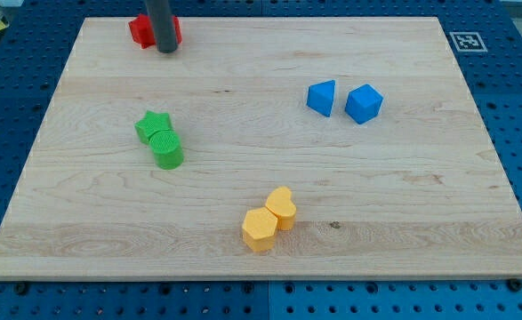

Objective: Separate green star from green circle

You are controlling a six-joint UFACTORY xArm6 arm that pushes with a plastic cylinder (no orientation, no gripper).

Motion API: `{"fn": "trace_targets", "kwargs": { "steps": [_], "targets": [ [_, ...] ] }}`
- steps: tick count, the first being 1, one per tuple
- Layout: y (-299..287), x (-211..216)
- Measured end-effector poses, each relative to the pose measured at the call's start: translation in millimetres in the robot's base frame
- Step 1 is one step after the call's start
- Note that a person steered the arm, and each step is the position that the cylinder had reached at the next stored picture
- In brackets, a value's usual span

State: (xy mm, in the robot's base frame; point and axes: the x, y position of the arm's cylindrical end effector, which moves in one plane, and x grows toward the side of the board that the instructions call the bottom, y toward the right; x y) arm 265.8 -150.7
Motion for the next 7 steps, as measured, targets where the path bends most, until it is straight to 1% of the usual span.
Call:
{"fn": "trace_targets", "kwargs": {
  "steps": [1, 2, 3, 4, 7],
  "targets": [
    [1.2, 1.2],
    [31.0, 17.3],
    [76.6, 32.6],
    [86.5, 48.4],
    [86.5, 44.8]
  ]
}}
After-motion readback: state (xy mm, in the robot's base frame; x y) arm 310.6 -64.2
